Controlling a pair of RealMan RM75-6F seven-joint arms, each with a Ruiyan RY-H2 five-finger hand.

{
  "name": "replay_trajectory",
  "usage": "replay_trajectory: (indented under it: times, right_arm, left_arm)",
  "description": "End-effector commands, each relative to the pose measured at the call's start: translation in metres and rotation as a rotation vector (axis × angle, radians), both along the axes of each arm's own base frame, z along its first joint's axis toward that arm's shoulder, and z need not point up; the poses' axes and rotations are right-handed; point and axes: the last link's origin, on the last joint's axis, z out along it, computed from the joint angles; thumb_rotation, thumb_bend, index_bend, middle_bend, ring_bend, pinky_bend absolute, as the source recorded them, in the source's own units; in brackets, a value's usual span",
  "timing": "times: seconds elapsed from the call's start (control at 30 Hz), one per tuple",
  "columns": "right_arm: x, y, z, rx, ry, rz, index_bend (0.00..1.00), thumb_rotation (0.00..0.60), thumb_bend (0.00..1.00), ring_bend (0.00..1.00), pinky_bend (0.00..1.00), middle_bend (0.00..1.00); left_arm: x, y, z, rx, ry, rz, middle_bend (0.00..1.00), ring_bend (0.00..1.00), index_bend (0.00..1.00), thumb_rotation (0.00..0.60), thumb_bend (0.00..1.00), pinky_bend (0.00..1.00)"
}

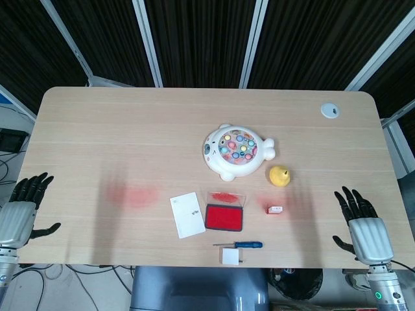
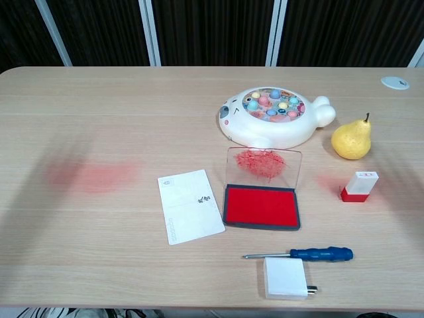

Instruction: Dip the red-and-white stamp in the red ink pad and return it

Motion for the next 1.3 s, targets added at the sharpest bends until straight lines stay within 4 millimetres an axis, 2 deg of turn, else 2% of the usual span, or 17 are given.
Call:
replay_trajectory:
  times: [0.03, 0.43, 0.7, 0.87, 0.93, 1.13, 1.3]
  right_arm:
    - [0.000, 0.000, 0.000, 0.000, 0.000, 0.002, 0.00, 0.600, 0.13, 0.00, 0.18, 0.00]
    - [0.004, 0.002, -0.002, 0.013, -0.016, 0.008, 0.00, 0.600, 0.12, 0.00, 0.18, 0.00]
    - [0.020, -0.002, -0.010, 0.052, -0.028, 0.039, 0.00, 0.600, 0.11, 0.00, 0.18, 0.00]
    - [0.038, -0.015, -0.024, 0.086, -0.031, 0.062, 0.00, 0.600, 0.12, 0.00, 0.18, 0.00]
    - [0.046, -0.022, -0.035, 0.117, -0.030, 0.065, 0.02, 0.600, 0.13, 0.00, 0.18, 0.01]
    - [0.063, -0.039, -0.066, 0.173, -0.018, 0.061, 0.14, 0.600, 0.19, 0.05, 0.19, 0.12]
    - [0.069, -0.048, -0.086, 0.194, -0.011, 0.043, 0.24, 0.600, 0.22, 0.12, 0.21, 0.22]
  left_arm:
    - [0.000, 0.000, 0.000, 0.001, -0.001, 0.003, 0.00, 0.00, 0.00, 0.600, 0.01, 0.00]
    - [0.000, -0.001, 0.001, 0.005, -0.001, 0.002, 0.00, 0.00, 0.00, 0.600, 0.01, 0.00]
    - [-0.002, 0.002, 0.001, 0.005, -0.003, 0.010, 0.00, 0.00, 0.00, 0.600, 0.01, 0.00]
    - [-0.002, 0.003, 0.002, 0.005, -0.008, 0.015, 0.00, 0.00, 0.00, 0.600, 0.01, 0.00]
    - [-0.002, 0.003, 0.002, 0.005, -0.010, 0.017, 0.00, 0.00, 0.00, 0.600, 0.01, 0.00]
    - [-0.003, 0.004, 0.002, 0.006, -0.012, 0.024, 0.00, 0.00, 0.00, 0.600, 0.01, 0.00]
    - [-0.003, 0.005, 0.002, -0.001, -0.020, 0.034, 0.00, 0.00, 0.00, 0.600, 0.01, 0.00]
